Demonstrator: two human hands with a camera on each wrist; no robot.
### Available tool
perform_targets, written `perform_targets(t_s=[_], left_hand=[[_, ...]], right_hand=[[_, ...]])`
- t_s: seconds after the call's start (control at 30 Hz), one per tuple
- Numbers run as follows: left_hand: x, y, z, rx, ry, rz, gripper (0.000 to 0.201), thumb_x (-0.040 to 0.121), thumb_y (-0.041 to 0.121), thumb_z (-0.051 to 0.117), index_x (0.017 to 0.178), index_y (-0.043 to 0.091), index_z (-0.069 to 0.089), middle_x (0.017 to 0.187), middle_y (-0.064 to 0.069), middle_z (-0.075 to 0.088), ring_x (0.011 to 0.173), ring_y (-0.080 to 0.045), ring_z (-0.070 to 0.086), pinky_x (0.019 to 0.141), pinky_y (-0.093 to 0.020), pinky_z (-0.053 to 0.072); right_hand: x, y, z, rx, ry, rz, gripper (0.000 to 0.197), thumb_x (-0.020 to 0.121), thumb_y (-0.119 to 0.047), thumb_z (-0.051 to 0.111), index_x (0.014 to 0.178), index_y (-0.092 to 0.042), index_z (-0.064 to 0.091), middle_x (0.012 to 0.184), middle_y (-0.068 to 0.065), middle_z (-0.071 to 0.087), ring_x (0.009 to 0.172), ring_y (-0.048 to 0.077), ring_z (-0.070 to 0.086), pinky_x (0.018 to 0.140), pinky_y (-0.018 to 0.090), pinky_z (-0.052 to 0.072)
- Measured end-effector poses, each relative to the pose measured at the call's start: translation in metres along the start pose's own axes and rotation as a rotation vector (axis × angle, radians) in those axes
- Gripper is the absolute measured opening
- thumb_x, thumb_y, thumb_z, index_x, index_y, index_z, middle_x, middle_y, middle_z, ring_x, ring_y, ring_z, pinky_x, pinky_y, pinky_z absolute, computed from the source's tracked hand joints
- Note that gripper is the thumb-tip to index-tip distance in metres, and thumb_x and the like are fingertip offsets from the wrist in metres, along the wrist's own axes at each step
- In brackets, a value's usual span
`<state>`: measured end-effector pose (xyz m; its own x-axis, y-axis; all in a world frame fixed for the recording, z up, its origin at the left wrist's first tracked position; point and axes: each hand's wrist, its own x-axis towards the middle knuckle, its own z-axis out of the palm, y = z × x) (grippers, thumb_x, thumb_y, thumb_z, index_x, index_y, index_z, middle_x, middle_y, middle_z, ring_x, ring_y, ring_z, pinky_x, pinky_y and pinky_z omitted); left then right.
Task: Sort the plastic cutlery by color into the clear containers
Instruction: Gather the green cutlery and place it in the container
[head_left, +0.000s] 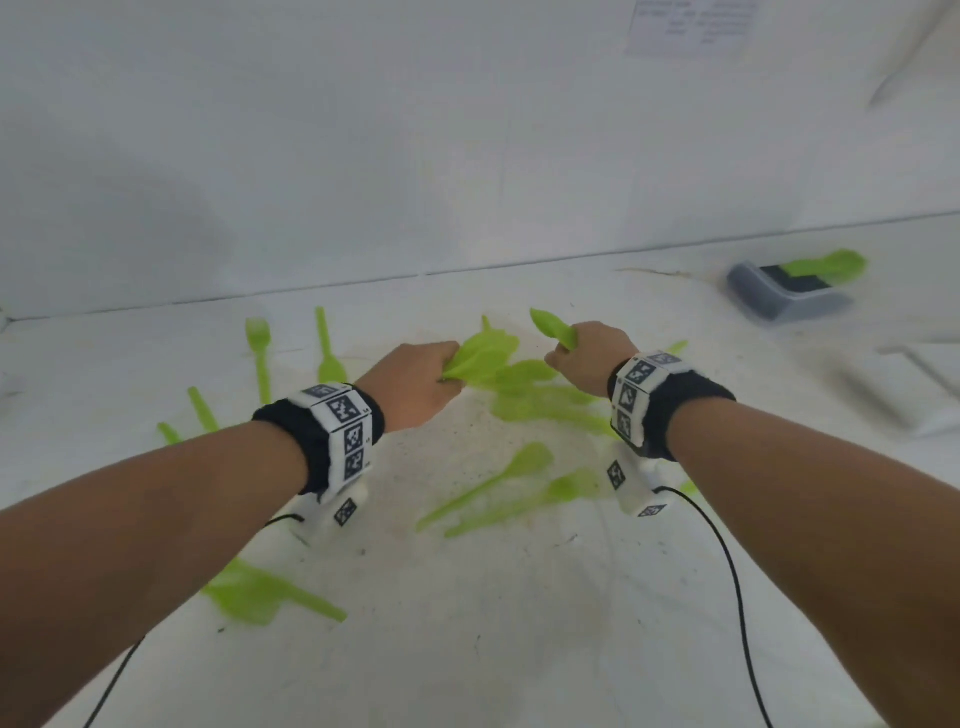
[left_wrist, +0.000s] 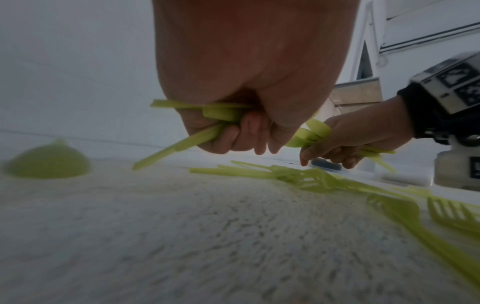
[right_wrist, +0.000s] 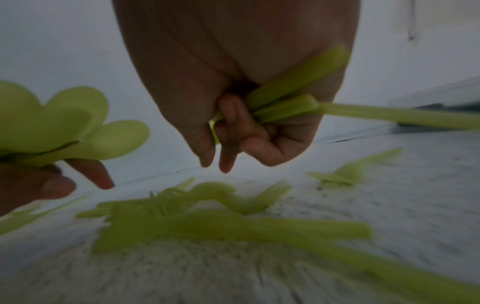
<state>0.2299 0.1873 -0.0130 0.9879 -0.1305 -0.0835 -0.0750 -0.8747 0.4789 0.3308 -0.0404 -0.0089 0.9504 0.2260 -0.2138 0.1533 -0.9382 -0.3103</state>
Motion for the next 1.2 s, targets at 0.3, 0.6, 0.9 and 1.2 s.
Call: perform_targets(t_s=[0.3, 0.6, 0.9, 1.2], left_hand=[[0.005, -0.002, 0.009, 0.223, -0.113, 0.072, 0.029, 0.096, 0.026, 0.059, 0.071, 0.027, 0.045, 0.070, 0.008, 0.052, 0.070, -0.020, 0.053, 0.061, -0.032, 0.033], [0.000, -0.005, -0.012, 0.077, -0.003, -0.063, 0.019, 0.103, 0.028, 0.050, 0.091, 0.014, 0.053, 0.078, -0.005, 0.061, 0.066, -0.020, 0.055, 0.061, -0.033, 0.039], [-0.016, 0.001, -0.009, 0.018, -0.014, -0.029, 0.020, 0.103, 0.025, 0.049, 0.083, 0.020, 0.048, 0.073, -0.006, 0.060, 0.056, -0.018, 0.048, 0.056, -0.033, 0.038], [-0.013, 0.025, 0.014, 0.271, -0.202, 0.103, 0.059, 0.099, 0.027, 0.049, 0.152, 0.047, 0.037, 0.066, 0.010, 0.047, 0.062, -0.006, 0.046, 0.063, -0.031, 0.035]], right_hand=[[-0.017, 0.029, 0.011, 0.073, -0.016, -0.015, 0.028, 0.091, -0.043, 0.069, 0.101, -0.017, 0.071, 0.091, -0.003, 0.063, 0.087, 0.021, 0.061, 0.073, 0.027, 0.041], [-0.002, 0.015, 0.011, 0.055, -0.027, -0.053, 0.023, 0.090, -0.032, 0.071, 0.109, -0.020, 0.069, 0.089, -0.003, 0.064, 0.082, 0.021, 0.063, 0.070, 0.028, 0.046], [0.016, 0.003, 0.006, -0.025, -0.049, -0.158, 0.041, 0.079, -0.037, 0.084, 0.111, -0.017, 0.067, 0.105, 0.001, 0.068, 0.095, 0.025, 0.066, 0.074, 0.029, 0.045], [0.017, -0.003, 0.010, -0.271, -0.060, -0.302, 0.027, 0.091, -0.037, 0.067, 0.103, -0.012, 0.067, 0.098, 0.007, 0.067, 0.085, 0.027, 0.063, 0.065, 0.029, 0.044]])
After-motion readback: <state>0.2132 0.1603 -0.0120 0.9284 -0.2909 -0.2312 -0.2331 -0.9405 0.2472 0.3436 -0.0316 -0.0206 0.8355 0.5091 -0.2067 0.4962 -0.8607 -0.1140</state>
